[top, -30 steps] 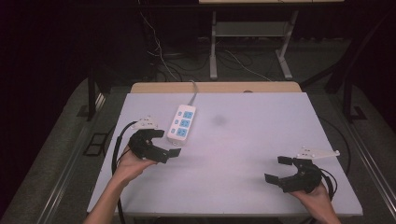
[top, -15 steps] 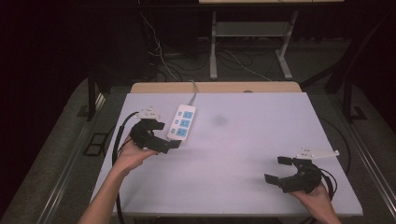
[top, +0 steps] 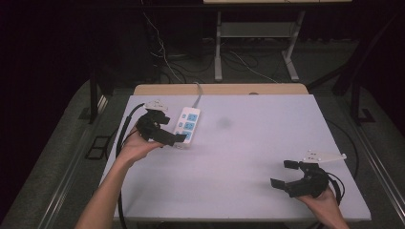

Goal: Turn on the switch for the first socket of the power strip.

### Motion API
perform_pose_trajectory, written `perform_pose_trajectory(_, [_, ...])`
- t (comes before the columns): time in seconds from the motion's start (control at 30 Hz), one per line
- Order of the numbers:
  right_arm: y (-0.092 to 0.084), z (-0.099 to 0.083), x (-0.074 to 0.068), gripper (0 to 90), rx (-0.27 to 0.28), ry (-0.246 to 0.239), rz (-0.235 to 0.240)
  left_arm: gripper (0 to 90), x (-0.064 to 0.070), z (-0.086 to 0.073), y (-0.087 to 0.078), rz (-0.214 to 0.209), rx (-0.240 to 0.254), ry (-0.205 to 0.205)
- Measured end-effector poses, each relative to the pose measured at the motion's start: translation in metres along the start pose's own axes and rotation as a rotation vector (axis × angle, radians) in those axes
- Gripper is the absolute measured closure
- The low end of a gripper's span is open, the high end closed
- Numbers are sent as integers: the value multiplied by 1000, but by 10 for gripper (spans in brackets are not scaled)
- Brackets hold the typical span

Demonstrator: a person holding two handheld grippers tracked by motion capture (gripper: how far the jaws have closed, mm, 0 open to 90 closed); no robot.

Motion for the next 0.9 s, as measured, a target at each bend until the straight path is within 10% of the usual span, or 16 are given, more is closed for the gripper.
perform_pose_trajectory(0.9, [0,-1,1,5,-5,2,-3,165,-34,17,16,20,-77,7])
Point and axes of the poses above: each handheld gripper's, and its own axes: y roughly forward along the jaws, z roughly out of its top, x roughly to its right, the point moved 7 cm from there along y, roughly forward along the jaws, and after that the axes turned 2 degrees about x, right-handed, at the moved point
